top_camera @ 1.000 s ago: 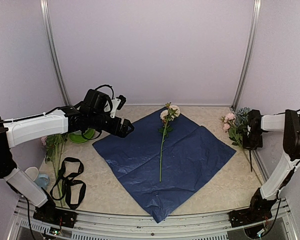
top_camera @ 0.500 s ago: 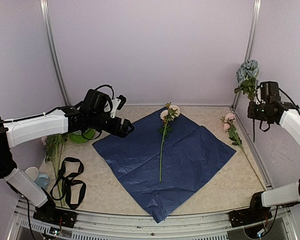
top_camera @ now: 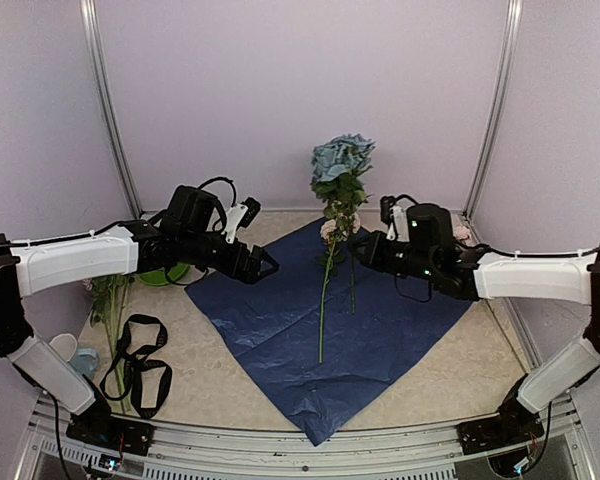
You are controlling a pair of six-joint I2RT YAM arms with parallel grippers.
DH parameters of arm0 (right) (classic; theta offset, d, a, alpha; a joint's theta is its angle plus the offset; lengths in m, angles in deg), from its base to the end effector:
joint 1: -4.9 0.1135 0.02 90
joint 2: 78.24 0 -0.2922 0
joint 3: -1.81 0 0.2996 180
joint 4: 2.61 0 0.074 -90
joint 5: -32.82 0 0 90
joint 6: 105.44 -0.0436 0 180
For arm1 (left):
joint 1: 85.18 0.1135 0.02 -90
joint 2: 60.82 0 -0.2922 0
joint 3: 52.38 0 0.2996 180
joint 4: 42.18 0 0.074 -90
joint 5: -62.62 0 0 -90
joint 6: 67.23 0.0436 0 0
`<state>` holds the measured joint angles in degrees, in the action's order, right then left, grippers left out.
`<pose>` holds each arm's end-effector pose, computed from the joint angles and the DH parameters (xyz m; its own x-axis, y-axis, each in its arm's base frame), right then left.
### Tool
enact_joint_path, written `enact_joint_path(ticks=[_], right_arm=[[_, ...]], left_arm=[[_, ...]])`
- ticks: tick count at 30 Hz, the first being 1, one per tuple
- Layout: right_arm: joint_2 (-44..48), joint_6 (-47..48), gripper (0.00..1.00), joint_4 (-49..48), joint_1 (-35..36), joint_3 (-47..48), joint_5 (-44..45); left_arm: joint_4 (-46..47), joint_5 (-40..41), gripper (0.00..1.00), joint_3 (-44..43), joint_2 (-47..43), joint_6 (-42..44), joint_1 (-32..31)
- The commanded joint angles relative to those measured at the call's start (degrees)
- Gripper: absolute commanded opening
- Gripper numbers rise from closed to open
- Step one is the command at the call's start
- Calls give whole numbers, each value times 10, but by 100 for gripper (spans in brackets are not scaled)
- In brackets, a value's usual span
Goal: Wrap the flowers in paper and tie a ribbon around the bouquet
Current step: Place the fake flower on the flattened wrapping paper.
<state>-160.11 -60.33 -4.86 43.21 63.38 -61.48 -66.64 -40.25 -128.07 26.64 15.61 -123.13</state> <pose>0.2894 0.2328 0.2624 -0.6480 0.3849 -0.6572 -0.3060 0.6586 0.6875 0.3050 -0.2502 0.2754 -0.5548 0.2786 -0.7840 0.6773 0.6984 -0.2312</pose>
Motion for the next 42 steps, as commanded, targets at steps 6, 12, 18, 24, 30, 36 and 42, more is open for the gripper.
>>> enact_joint_path(ticks=[6, 12, 18, 24, 30, 36, 42], right_arm=[[-214, -148, 0, -73, 43, 120, -13], [-305, -137, 0, -7, 55, 186, -31], [-325, -104, 0, 57, 55, 198, 11], [-330, -68, 32, 123, 55, 219, 1], [-226, -18, 41, 170, 53, 184, 71], [-128, 106, 47, 354, -42, 195, 78], [-85, 182, 99, 552, -239, 153, 175]], left_arm=[[44, -123, 98, 5, 11, -51, 29], [32, -102, 98, 6, 18, -54, 40], [28, -93, 98, 5, 13, -51, 40], [26, -91, 98, 4, 11, -48, 40], [23, -85, 98, 2, 9, -44, 40], [21, -83, 98, 1, 8, -43, 40], [18, -71, 98, 1, 1, -37, 40]])
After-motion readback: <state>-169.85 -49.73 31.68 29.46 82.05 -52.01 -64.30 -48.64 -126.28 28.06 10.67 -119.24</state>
